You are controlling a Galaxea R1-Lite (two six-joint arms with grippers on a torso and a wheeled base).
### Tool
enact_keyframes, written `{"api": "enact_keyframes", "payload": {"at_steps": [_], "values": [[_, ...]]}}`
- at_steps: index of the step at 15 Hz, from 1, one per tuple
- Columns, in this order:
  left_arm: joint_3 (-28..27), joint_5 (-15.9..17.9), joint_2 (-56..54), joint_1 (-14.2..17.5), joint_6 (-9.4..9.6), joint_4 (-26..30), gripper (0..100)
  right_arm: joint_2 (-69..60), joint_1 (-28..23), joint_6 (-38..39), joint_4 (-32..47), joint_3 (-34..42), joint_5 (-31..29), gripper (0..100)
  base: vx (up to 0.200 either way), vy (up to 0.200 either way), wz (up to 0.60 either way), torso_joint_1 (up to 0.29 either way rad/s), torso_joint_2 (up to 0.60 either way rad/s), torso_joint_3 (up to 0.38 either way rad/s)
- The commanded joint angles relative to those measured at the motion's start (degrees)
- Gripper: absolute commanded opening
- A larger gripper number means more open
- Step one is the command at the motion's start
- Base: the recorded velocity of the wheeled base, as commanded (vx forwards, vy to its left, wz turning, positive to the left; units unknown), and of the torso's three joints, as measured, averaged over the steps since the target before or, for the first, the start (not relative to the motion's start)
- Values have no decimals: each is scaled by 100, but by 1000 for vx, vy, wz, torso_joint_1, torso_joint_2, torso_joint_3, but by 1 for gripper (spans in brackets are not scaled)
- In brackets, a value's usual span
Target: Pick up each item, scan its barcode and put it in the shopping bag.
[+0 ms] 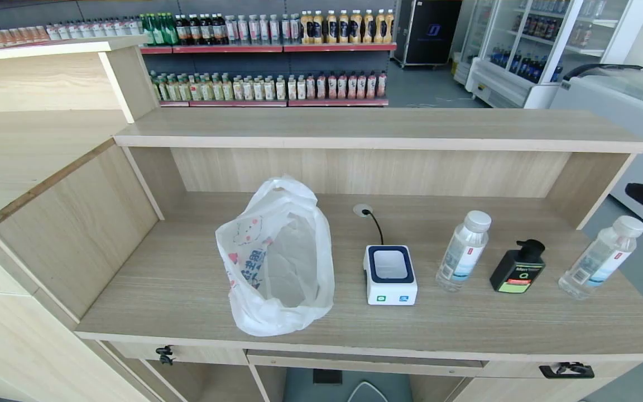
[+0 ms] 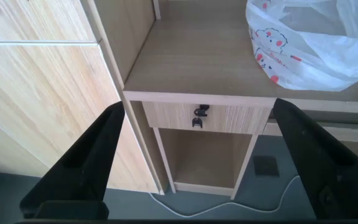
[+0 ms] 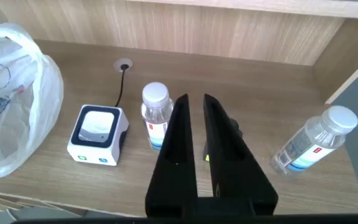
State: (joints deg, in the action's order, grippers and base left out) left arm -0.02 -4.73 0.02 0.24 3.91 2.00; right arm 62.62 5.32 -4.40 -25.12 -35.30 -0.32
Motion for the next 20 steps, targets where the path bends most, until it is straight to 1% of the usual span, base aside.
{"api": "enact_keyframes", "payload": {"at_steps": [1, 3, 4, 7, 8, 9, 10, 12, 14, 16, 20], "values": [[2, -2, 6, 2, 4, 2, 100, 593, 5, -70, -36, 76, 67, 100, 0, 0, 0, 0, 0, 0], [2, -2, 6, 2, 4, 2, 100, 769, -294, -70, -28, 419, 111, 100, 0, 0, 0, 0, 0, 0], [2, -2, -2, 2, 4, 2, 100, 997, -593, -78, -45, 542, 322, 100, 0, 0, 0, 0, 0, 0], [2, -2, 6, 2, -5, 2, 100, 1490, -927, -87, -72, 489, 524, 100, 0, 0, 0, 0, 0, 0], [2, -2, -2, 2, 4, 2, 100, 1745, -936, -87, -256, 472, 594, 100, 0, 0, 0, 0, 0, 0], [2, -2, -2, 2, -5, 2, 100, 2061, -936, -87, -599, 498, 638, 100, 0, 0, 0, 0, 0, 0], [2, -2, 6, 2, -5, 2, 100, 2553, -936, -78, -1355, 577, 840, 100, 0, 0, 0, 0, 0, 0], [2, -2, -2, 2, -5, 2, 100, 3063, -918, -96, -2190, 648, 1095, 100, 0, 0, 0, 0, 0, 0], [2, -2, 6, 2, -5, 2, 100, 3274, -795, -202, -2242, 683, 1183, 100, 0, 0, 0, 0, 0, 0], [2, -2, -2, 2, -5, 2, 100, 3379, -655, -281, -2269, 902, 1394, 100, 0, 0, 0, 0, 0, 0], [2, -2, -2, 2, -5, 2, 100, 3661, -567, -500, -2550, 938, 1420, 100, 0, 0, 0, 0, 0, 0]]}}
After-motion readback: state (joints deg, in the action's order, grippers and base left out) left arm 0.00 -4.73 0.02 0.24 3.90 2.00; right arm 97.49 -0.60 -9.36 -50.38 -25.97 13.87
